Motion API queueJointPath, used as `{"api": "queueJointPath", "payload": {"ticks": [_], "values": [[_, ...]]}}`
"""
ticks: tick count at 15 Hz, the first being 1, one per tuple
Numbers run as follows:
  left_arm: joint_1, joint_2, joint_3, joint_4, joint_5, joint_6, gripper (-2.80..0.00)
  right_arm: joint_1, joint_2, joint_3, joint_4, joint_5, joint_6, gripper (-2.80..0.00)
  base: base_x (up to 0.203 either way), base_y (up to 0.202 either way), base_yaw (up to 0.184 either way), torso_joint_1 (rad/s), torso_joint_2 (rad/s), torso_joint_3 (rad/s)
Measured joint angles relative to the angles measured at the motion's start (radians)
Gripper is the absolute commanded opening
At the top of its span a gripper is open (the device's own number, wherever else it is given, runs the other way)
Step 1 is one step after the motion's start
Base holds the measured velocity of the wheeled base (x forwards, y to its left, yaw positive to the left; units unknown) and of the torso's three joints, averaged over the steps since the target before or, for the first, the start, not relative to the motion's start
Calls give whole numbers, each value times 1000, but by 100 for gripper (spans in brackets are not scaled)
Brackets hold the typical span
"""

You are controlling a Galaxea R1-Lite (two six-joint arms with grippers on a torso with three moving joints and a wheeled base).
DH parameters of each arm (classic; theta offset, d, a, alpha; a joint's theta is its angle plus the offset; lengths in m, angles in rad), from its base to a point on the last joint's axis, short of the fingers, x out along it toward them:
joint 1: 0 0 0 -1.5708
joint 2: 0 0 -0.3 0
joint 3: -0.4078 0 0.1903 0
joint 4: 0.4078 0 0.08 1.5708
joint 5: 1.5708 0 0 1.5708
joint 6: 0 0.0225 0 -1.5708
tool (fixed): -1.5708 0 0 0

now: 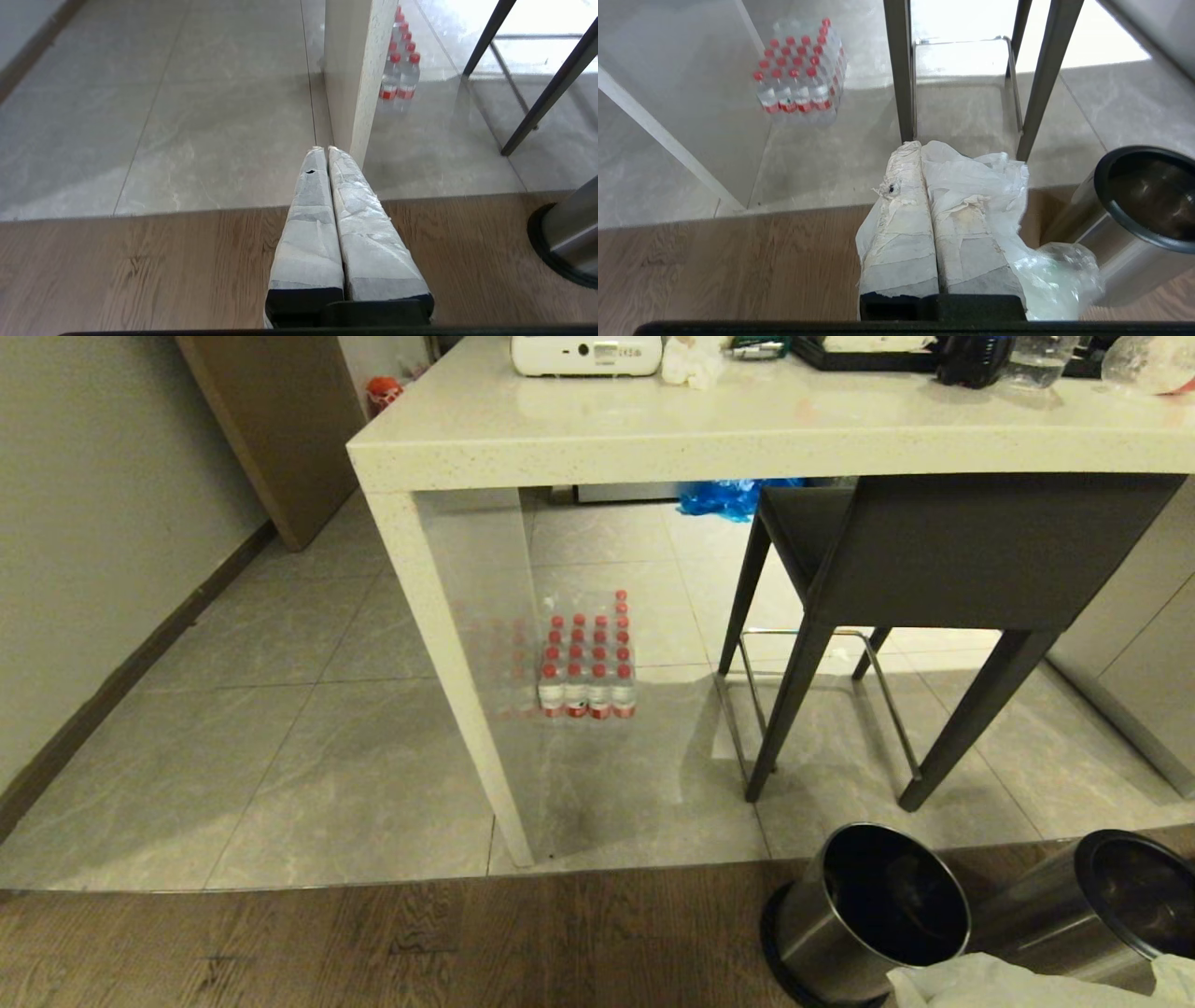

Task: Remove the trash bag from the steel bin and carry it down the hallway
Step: Put the trash bag at the door

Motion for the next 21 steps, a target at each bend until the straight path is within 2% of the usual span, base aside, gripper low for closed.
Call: {"api": "queueJointPath", "payload": {"ticks": [18,21], "values": [[0,0,0,0,0,2,-280,0,1,0,0,0,0,-280,0,0,0,3,1,201],[-1,0,0,1,-1,9,-280,-1,1,0,0,0,0,-280,0,0,0,3,0,73]]}}
